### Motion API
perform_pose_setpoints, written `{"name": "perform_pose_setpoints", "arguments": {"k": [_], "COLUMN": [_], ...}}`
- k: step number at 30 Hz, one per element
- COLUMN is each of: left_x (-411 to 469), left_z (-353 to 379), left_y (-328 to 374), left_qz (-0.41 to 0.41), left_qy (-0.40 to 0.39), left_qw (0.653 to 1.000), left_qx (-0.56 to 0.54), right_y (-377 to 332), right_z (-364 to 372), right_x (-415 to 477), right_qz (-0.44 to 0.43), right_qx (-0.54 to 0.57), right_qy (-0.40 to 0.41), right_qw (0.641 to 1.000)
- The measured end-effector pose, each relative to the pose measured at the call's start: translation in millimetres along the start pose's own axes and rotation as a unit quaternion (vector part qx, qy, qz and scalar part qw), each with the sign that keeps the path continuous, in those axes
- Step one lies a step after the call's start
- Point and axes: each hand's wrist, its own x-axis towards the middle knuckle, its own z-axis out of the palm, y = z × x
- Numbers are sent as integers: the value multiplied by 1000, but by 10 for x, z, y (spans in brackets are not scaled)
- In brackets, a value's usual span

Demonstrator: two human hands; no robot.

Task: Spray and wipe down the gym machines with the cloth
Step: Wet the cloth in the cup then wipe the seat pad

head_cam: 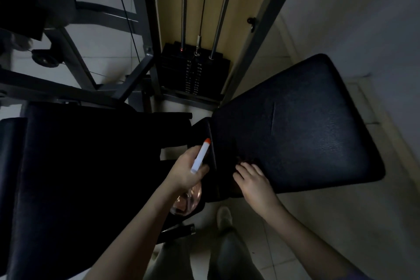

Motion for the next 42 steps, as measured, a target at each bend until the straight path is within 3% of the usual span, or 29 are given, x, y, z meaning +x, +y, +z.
{"name": "perform_pose_setpoints", "arguments": {"k": [5, 12, 16, 22, 31, 36, 42], "left_x": [-133, -430, -649, -784, -985, -1102, -1105], "left_z": [183, 595, 1011, 1578, 2078, 2468, 2997], "left_y": [105, 188, 334, 472, 891, 990, 1211], "left_qz": [7, -3, 17, 56, 117, 131, 144], "left_qy": [20, 100, 184, 219, 188, 180, 169], "left_qw": [1000, 995, 983, 974, 974, 974, 975], "left_qx": [17, 28, 13, 13, 36, 32, 20], "right_y": [143, 664, 963, 1148, 1694, 1886, 1950], "right_z": [-213, -673, -895, -1132, -1788, -1906, -1927], "right_x": [3, 80, 10, -218, -577, -650, -678], "right_qz": [-22, -71, -137, -183, -149, -88, -52], "right_qx": [57, 33, 27, 39, 71, 240, 356], "right_qy": [36, 129, 140, 133, 165, 96, 50], "right_qw": [997, 988, 980, 973, 972, 962, 932]}}
